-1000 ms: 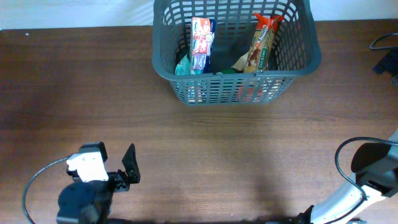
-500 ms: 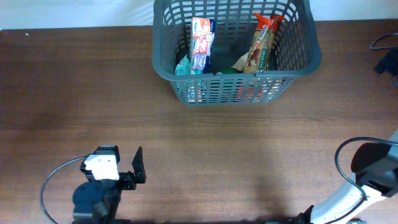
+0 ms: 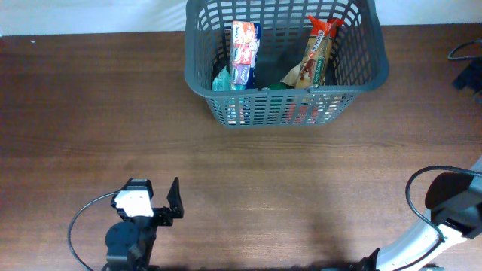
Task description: Pack container
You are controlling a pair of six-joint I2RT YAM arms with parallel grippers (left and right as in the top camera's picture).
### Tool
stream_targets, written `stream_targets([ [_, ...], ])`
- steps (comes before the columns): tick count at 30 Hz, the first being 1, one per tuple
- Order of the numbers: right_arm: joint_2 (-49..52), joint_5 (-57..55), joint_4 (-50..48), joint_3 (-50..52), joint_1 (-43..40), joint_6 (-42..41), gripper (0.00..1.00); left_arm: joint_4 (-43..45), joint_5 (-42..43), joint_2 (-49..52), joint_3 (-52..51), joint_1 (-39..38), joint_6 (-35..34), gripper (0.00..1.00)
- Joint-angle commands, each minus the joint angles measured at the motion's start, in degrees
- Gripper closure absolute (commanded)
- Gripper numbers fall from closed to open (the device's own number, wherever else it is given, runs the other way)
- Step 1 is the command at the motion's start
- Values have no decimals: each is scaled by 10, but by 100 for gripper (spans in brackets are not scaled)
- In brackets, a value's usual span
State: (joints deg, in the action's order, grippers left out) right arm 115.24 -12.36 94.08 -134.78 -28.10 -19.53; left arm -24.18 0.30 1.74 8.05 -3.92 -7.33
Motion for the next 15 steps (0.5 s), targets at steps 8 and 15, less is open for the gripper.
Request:
stream_targets([
  [8, -3, 1, 0, 2, -4, -7, 1, 8, 28, -9, -11, 48, 46, 1],
  [15, -3, 1, 0, 2, -4, -7, 1, 6, 69, -10, -11, 49, 140, 1],
])
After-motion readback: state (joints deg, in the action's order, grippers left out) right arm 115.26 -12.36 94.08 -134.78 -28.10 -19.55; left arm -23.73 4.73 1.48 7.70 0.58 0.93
